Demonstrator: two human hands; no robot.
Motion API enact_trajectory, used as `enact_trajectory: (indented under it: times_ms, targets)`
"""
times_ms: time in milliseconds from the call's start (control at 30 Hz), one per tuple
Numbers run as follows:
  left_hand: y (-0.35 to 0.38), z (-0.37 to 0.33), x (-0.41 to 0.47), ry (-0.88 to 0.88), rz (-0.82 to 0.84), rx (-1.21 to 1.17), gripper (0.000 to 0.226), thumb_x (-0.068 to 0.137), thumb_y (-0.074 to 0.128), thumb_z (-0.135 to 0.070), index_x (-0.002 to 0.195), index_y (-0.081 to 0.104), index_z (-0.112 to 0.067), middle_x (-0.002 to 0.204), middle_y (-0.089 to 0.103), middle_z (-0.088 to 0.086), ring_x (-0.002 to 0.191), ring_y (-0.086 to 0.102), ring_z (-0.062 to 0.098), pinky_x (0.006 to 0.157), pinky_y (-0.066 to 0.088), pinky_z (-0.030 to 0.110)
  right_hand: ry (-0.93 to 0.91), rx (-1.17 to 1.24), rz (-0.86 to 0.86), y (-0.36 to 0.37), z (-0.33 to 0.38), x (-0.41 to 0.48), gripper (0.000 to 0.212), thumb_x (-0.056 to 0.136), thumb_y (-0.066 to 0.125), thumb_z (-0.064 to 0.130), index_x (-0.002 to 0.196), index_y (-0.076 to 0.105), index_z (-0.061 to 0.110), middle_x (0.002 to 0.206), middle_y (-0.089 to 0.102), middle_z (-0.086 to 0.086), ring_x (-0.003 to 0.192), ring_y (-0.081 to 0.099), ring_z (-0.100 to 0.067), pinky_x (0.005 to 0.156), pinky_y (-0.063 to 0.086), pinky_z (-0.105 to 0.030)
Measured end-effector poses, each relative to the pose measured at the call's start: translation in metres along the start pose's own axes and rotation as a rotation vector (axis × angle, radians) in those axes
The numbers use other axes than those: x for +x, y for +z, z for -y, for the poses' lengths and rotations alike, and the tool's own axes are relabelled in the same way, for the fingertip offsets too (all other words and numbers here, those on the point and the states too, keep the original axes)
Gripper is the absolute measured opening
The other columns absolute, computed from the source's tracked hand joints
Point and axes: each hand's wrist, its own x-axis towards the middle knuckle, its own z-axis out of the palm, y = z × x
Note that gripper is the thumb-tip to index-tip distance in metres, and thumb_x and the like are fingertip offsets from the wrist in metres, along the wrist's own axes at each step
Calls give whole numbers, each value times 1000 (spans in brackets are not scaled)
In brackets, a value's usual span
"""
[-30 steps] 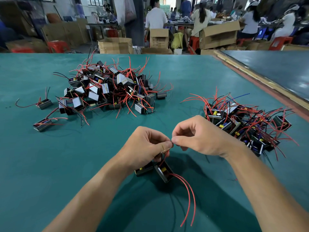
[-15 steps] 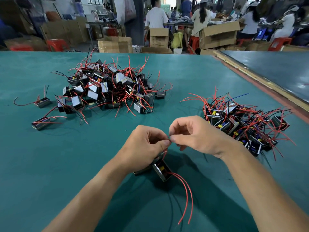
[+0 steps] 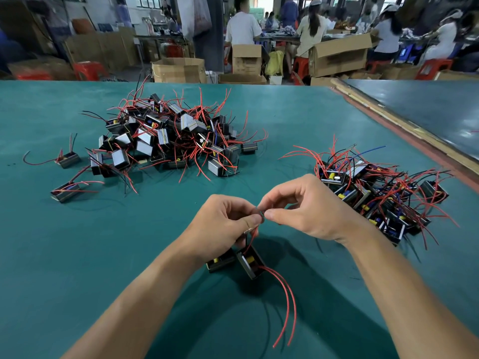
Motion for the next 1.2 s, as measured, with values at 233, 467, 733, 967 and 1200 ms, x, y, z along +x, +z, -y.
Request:
enact_trajectory:
  times_ms: [233, 467, 733, 967, 1200]
  targets:
    - [-1, -2, 0, -5, -28, -1, 15, 92, 62, -3, 79, 69, -2, 60, 63, 2, 50, 48, 20, 51, 43, 25, 17, -66, -43, 1, -1, 1, 22, 78, 81, 6, 80, 78, 28, 73, 75, 9, 67, 64, -5, 65, 49, -14]
    - [2, -3, -1, -35, -62, 7, 16, 92, 64, -4, 77, 71, -5, 58, 64, 1, 46, 47, 15, 48, 42, 21, 36, -129, -70, 3, -3, 2, 12, 83, 78, 12, 76, 79, 22, 73, 75, 7, 72, 67, -17, 61, 46, -13]
    - [5, 1, -2, 87, -112, 225, 19, 88, 69, -8, 72, 73, -18, 58, 68, -6, 44, 51, 5, 48, 42, 16, 264, -6, 16, 8, -3, 6, 24, 86, 68, 6, 63, 69, 15, 54, 61, 2, 55, 55, -9, 59, 50, -31]
    - [6, 5, 1, 138, -191, 305, 23, 87, 69, -11, 69, 72, -24, 60, 69, -8, 45, 53, 6, 48, 41, 18, 227, 11, -84, 9, -6, 5, 13, 84, 75, 12, 71, 73, 12, 61, 64, 3, 58, 54, -10, 62, 49, -31]
    - [4, -3, -1, 67, -180, 131, 19, 89, 68, -9, 72, 74, -15, 60, 70, -2, 42, 48, 6, 47, 41, 17, 57, -136, -123, 11, -4, 4, 15, 86, 72, 15, 71, 71, 15, 66, 69, -5, 59, 55, -10, 66, 50, -38]
